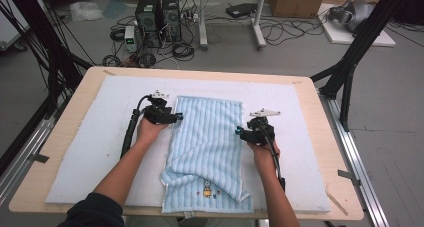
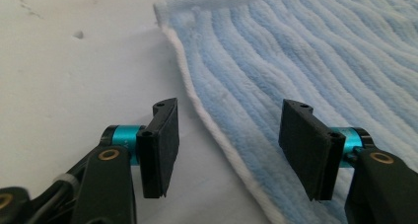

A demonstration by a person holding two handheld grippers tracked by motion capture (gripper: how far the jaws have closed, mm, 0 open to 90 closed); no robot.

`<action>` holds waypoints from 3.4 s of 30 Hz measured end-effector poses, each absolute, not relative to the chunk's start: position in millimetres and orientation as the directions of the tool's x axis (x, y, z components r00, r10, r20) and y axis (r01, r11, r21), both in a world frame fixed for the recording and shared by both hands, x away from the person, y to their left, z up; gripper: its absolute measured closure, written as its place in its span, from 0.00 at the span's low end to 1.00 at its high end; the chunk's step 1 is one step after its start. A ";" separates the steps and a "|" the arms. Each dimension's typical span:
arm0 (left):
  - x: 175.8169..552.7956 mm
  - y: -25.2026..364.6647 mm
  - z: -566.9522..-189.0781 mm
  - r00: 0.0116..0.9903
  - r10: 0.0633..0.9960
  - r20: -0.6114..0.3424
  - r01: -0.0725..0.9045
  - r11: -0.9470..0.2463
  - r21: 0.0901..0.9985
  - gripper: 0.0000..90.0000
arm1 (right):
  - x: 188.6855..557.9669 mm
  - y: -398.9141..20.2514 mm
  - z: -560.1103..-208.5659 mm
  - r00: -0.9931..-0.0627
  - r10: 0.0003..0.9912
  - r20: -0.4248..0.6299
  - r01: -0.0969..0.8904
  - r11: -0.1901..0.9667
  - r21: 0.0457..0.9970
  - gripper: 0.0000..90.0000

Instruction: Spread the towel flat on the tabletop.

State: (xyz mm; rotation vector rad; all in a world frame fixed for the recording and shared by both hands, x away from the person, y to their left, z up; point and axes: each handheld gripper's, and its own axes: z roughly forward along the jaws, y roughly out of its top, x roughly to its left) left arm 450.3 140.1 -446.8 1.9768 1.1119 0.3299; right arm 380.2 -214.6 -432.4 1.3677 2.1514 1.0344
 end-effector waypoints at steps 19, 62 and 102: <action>460.2 143.6 -449.6 0.423 0.899 -0.116 0.564 -0.161 0.810 0.78 | 435.4 -181.2 -443.7 -0.396 0.915 -0.077 0.610 0.324 0.723 0.95; 419.2 146.9 -449.7 0.532 0.838 -0.125 0.555 -0.234 0.798 0.63 | 411.6 -185.1 -447.0 -0.409 0.913 -0.002 0.591 0.266 0.761 0.82; 344.7 170.0 -449.3 0.627 0.765 -0.147 0.536 -0.287 0.794 0.60 | 349.4 -194.8 -444.4 -0.467 0.884 -0.013 0.562 0.308 0.767 0.77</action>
